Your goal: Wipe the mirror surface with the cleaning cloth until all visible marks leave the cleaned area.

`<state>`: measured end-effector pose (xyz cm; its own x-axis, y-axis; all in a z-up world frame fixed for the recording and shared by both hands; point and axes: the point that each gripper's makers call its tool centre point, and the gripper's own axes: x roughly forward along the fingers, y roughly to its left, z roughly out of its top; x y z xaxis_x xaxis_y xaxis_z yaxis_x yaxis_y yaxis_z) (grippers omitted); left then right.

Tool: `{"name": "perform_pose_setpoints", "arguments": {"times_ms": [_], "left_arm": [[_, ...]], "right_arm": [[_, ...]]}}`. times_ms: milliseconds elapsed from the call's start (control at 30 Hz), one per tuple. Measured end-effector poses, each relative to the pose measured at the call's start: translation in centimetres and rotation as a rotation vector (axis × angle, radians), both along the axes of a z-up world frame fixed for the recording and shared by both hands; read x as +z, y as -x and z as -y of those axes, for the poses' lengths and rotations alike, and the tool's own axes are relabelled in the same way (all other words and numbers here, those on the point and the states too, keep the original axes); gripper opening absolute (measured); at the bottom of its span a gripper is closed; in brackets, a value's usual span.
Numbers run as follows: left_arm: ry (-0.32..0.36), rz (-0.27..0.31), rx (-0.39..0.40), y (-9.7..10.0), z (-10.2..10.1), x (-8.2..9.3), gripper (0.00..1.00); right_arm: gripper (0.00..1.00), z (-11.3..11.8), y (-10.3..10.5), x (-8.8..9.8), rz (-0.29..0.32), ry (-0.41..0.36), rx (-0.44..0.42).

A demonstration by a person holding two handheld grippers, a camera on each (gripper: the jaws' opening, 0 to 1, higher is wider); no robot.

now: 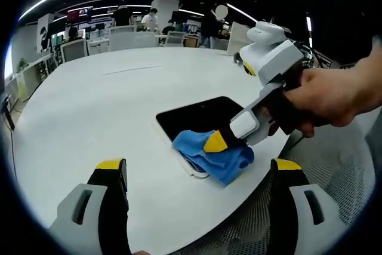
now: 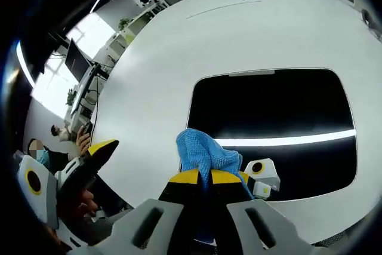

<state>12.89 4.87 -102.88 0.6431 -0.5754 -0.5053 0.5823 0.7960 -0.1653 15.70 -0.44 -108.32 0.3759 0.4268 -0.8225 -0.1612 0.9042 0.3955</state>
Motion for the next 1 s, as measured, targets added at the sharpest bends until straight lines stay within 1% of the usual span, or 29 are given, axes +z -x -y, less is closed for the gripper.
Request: {"name": "perform_pose_setpoints", "arguments": {"times_ms": [267,400,667,1000], "left_arm": [[0.004,-0.004,0.003,0.0,-0.1,0.0,0.99],[0.005,-0.005,0.002,0.0,0.0,-0.1,0.99],[0.013,-0.008,0.02,-0.1,-0.2,-0.1,0.99],[0.008,0.0,0.028,-0.2,-0.3,0.0,0.99]], "right_arm": [[0.0,0.0,-1.3,0.0,0.009,0.007,-0.001],[0.0,-0.2,-2.4,0.0,0.024,0.03,0.019],[0.0,0.3,-4.7,0.0,0.032,0.035,0.011],[0.0,0.6,-6.3,0.0,0.04,0.05,0.024]]}}
